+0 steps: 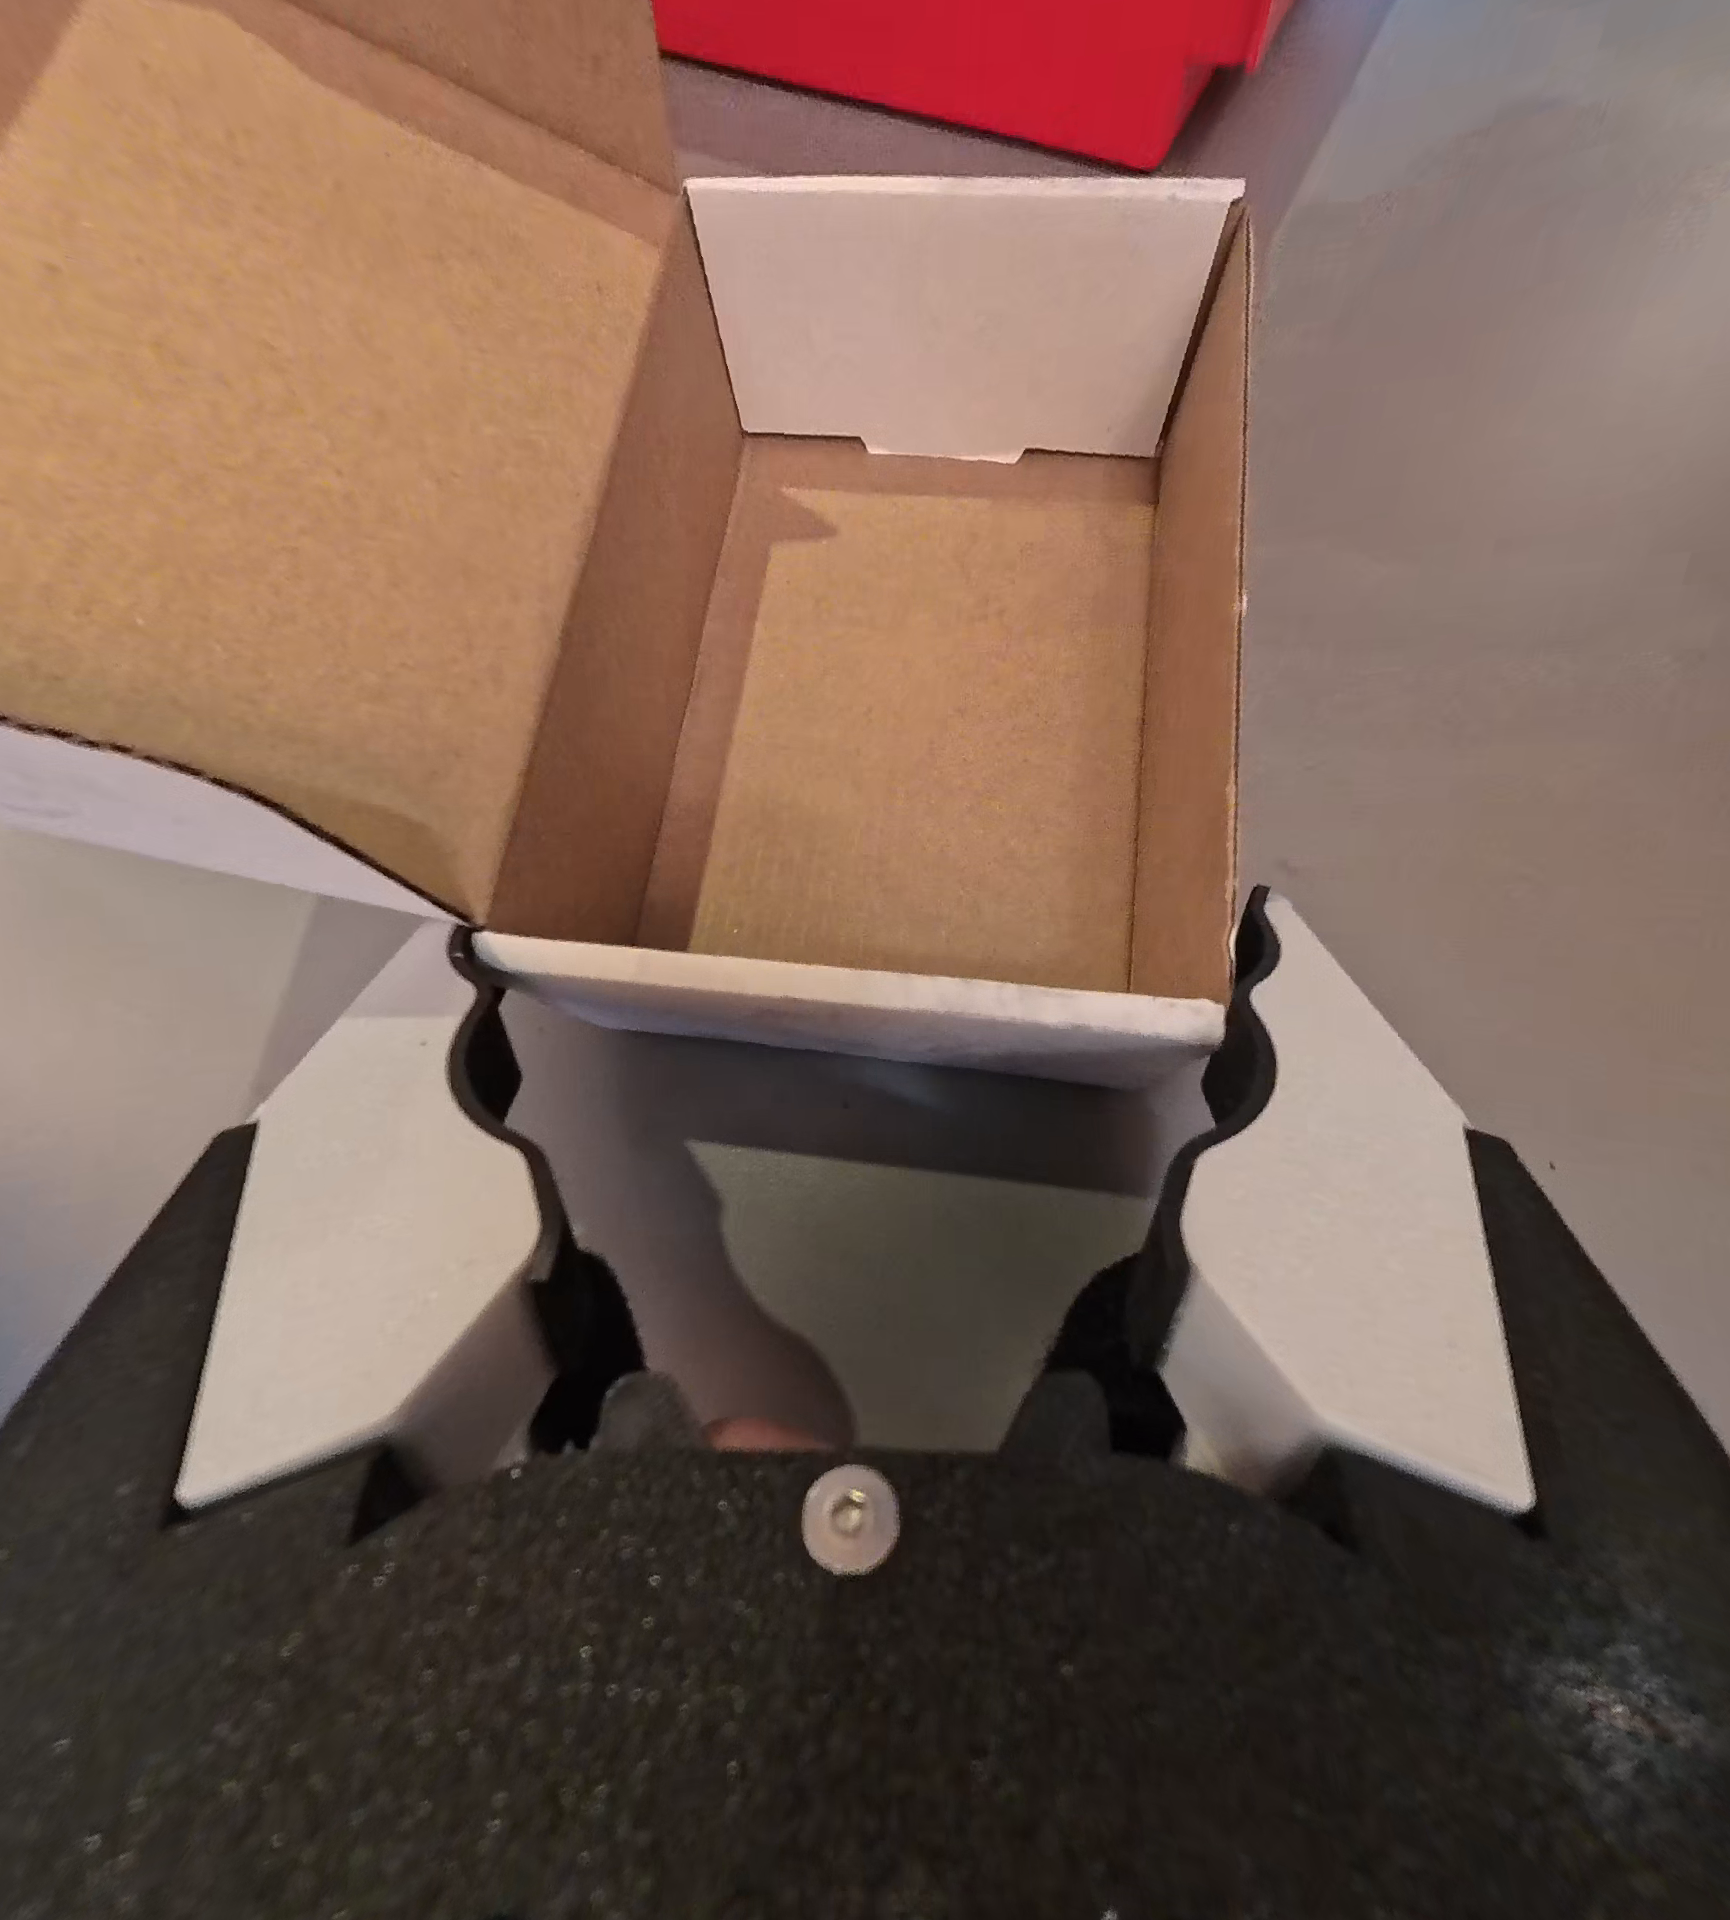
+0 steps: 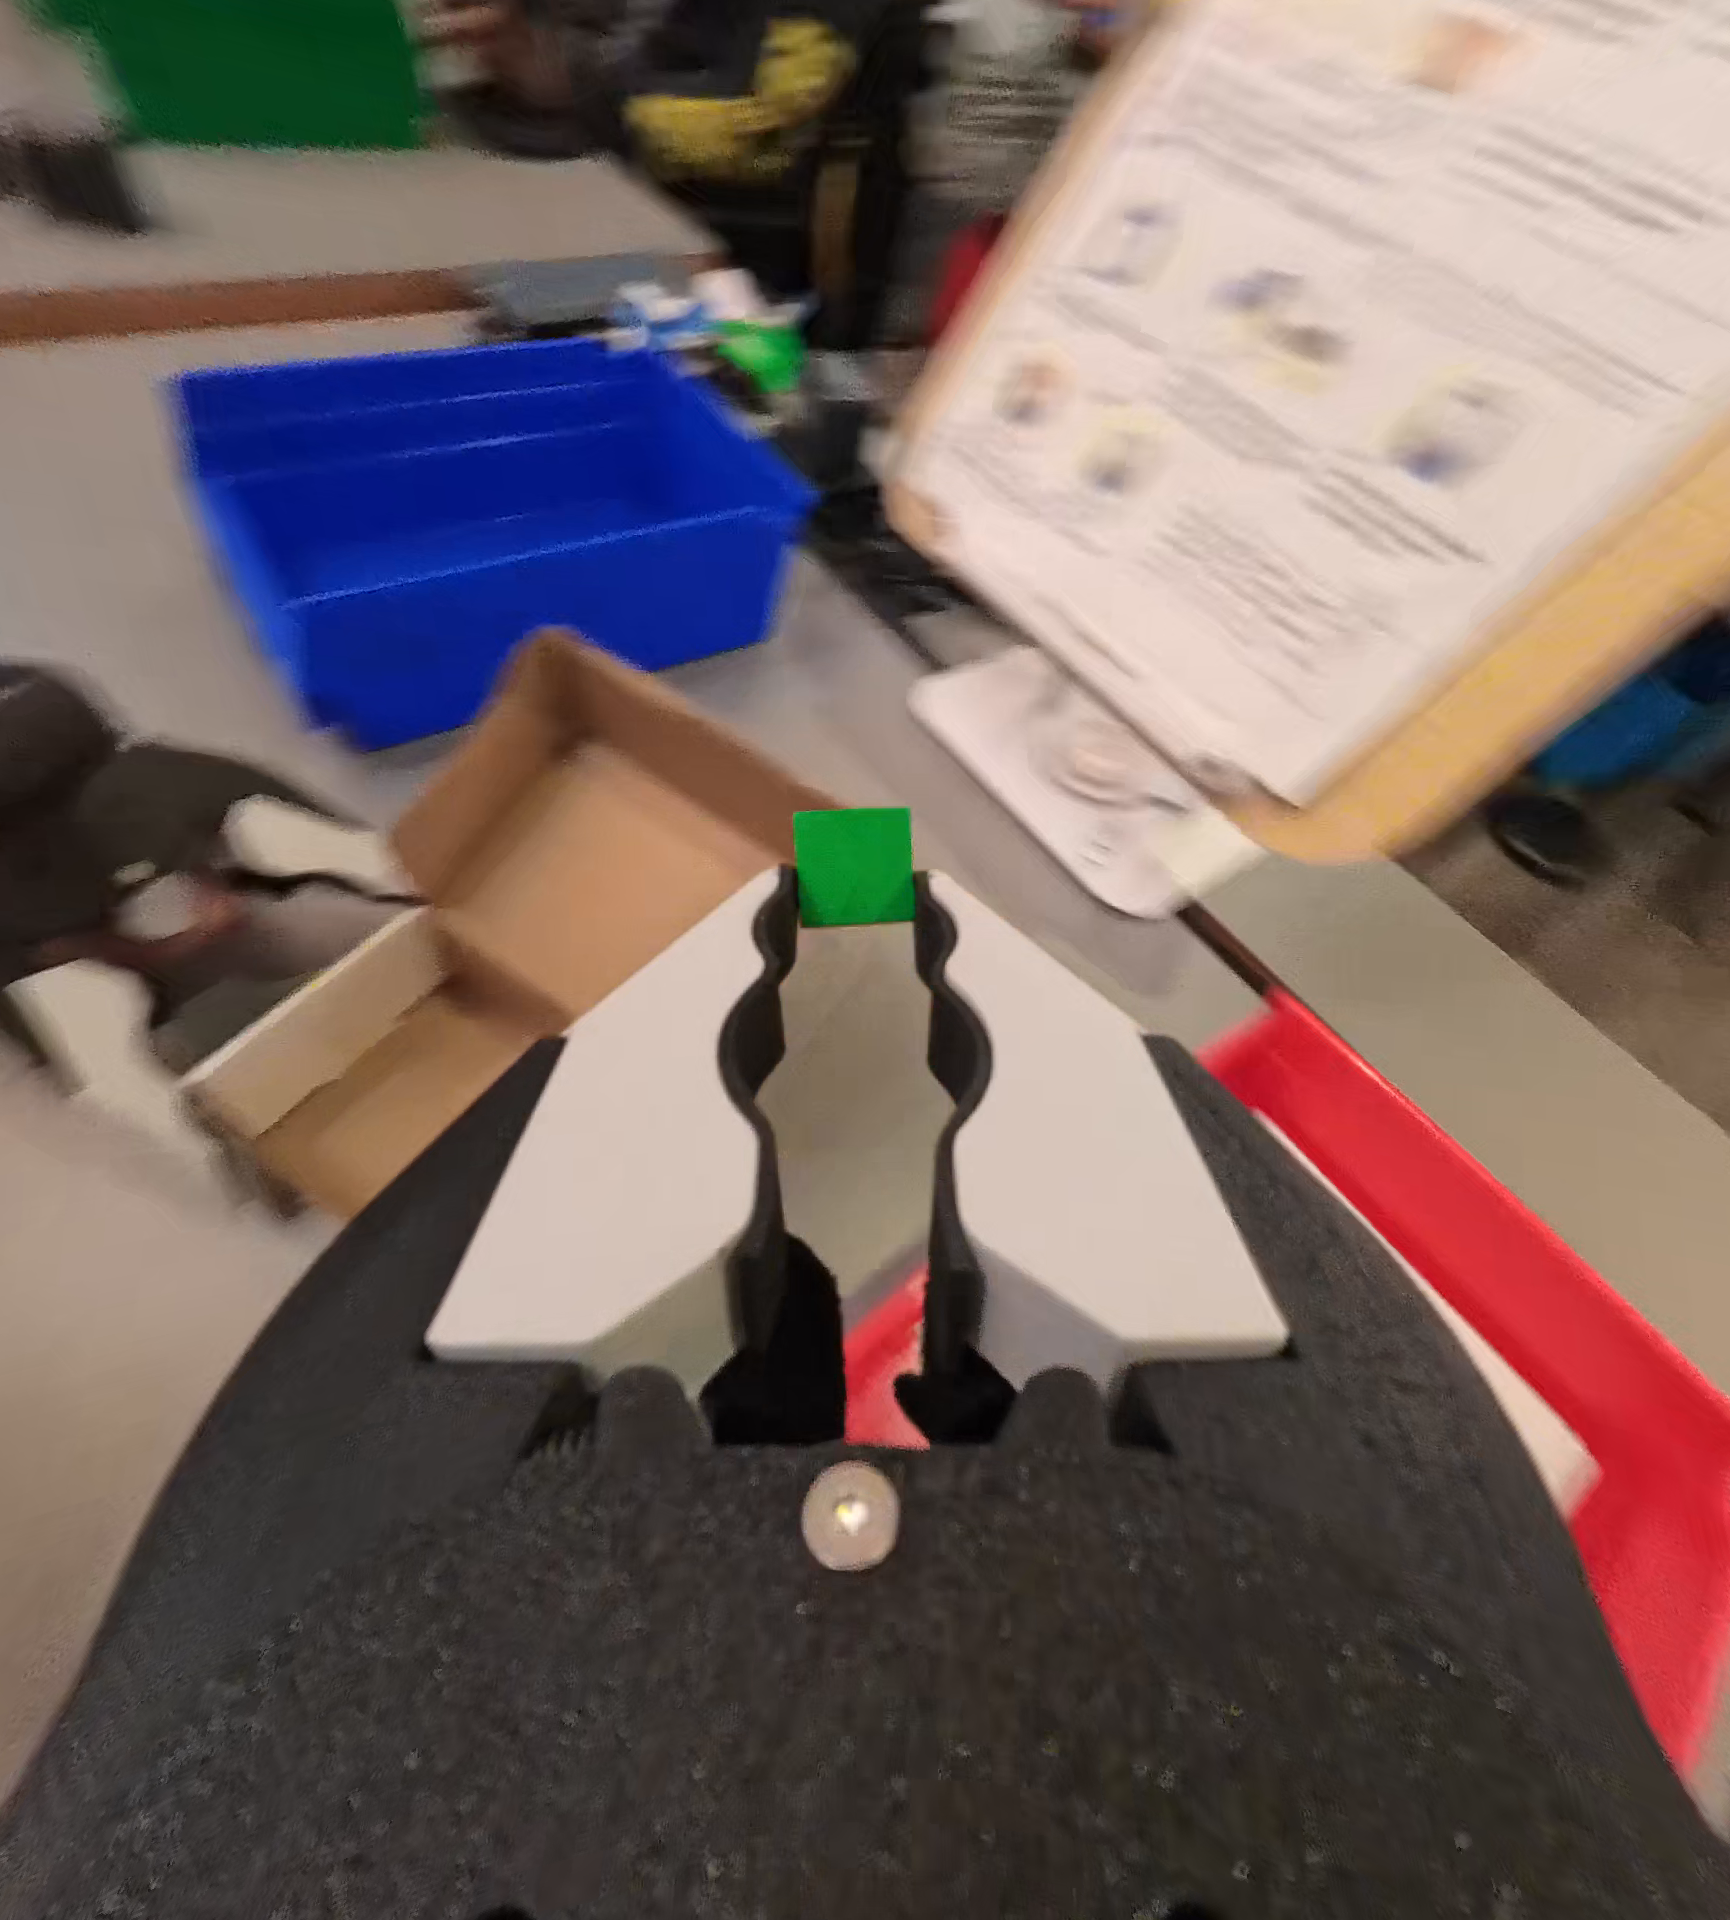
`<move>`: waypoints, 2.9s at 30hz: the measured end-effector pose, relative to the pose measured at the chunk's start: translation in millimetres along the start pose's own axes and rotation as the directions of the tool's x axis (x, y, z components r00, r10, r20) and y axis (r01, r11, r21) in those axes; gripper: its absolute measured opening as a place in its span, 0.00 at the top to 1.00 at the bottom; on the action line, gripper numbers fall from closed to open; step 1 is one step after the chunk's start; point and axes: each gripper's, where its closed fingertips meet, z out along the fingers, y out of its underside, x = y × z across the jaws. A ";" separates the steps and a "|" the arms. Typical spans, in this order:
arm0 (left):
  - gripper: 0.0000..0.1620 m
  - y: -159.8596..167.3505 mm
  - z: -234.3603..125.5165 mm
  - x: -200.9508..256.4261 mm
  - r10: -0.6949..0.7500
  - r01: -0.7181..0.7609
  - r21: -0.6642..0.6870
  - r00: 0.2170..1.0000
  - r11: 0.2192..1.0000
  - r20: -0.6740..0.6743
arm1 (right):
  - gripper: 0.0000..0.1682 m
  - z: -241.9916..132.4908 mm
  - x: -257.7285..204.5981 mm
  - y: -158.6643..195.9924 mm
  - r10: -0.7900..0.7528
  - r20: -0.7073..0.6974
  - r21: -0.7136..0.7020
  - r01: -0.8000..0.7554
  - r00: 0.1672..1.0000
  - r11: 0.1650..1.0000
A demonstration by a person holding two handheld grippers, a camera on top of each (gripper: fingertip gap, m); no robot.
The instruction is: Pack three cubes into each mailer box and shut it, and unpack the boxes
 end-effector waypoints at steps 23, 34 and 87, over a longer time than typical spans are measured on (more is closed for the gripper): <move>0.17 3.4 -0.9 6.1 0.089 -0.096 -0.067 0.991 0.993 -0.105 | 0.78 -13.1 45.4 272.6 0.144 -0.087 -0.785 -0.157 0.986 0.599; 0.16 -17.9 -50.1 -3.4 -0.093 0.110 0.083 0.979 0.990 -0.184 | 0.69 -5.2 -4.2 104.3 0.350 -0.057 -0.326 -0.349 0.935 0.879; 1.00 16.4 -78.3 67.8 -0.057 0.048 0.097 0.995 0.994 0.086 | 0.94 -17.6 -218.4 196.6 0.123 0.117 -0.438 -0.060 0.986 0.897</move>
